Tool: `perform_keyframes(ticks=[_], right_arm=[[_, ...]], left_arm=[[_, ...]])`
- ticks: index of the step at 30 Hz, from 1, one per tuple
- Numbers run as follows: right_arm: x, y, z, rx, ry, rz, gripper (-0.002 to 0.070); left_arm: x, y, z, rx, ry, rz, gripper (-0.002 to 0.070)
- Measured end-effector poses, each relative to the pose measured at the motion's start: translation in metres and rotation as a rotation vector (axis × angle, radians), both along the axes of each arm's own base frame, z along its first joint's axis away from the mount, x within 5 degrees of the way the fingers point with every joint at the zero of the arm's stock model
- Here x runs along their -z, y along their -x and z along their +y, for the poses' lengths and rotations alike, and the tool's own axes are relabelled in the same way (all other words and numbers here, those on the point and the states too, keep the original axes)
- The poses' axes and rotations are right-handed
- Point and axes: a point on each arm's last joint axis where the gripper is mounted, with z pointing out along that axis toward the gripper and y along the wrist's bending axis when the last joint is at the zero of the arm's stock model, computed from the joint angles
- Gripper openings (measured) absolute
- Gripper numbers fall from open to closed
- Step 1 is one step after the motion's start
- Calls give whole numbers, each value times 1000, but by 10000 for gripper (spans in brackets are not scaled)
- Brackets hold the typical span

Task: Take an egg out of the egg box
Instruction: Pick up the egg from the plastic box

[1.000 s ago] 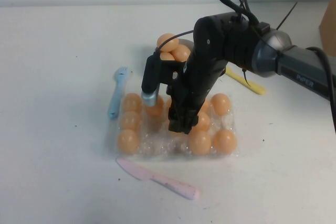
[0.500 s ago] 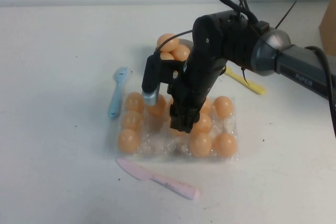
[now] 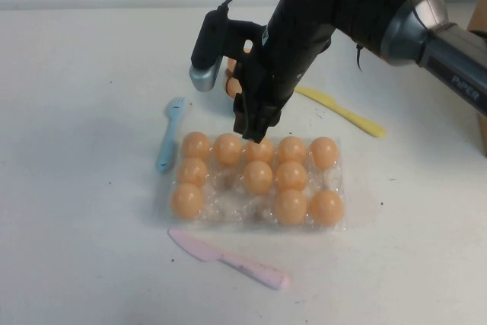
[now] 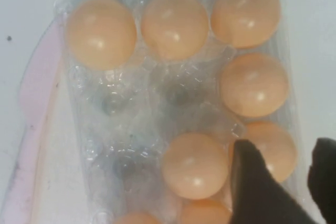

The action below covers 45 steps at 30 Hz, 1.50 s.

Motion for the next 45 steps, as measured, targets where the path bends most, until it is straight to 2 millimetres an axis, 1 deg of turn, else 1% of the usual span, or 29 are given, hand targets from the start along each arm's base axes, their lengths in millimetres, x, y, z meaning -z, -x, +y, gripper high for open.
perform_keyframes(ticks=[2, 3, 7, 9, 11, 14, 19, 21, 30, 32, 38, 40, 45], right_arm=[[-2, 0, 0, 24, -9, 6, 237], [-2, 0, 0, 31, -11, 9, 262], [-1, 0, 0, 38, -8, 18, 417], [1, -1, 0, 31, -3, 19, 464], [6, 0, 0, 18, 8, 25, 477], [23, 2, -2, -8, 50, 64, 489], [64, 10, -8, -78, 145, 151, 491], [70, 11, -9, -88, 161, 162, 493], [67, 10, -8, -92, 155, 150, 494], [63, 10, -8, -94, 149, 140, 494], [36, 10, -8, -93, 107, 77, 471], [30, 11, -9, -94, 97, 64, 468], [28, 12, -8, -128, 91, 54, 468]], left_arm=[[0, 0, 0, 0, 0, 0, -4], [0, 0, 0, 0, 0, 0, -4], [0, 0, 0, 0, 0, 0, -4], [0, 0, 0, 0, 0, 0, -4], [0, 0, 0, 0, 0, 0, -4], [0, 0, 0, 0, 0, 0, -4], [0, 0, 0, 0, 0, 0, -4], [0, 0, 0, 0, 0, 0, -4], [0, 0, 0, 0, 0, 0, -4], [0, 0, 0, 0, 0, 0, -4], [0, 0, 0, 0, 0, 0, -4], [0, 0, 0, 0, 0, 0, -4], [0, 0, 0, 0, 0, 0, -4]])
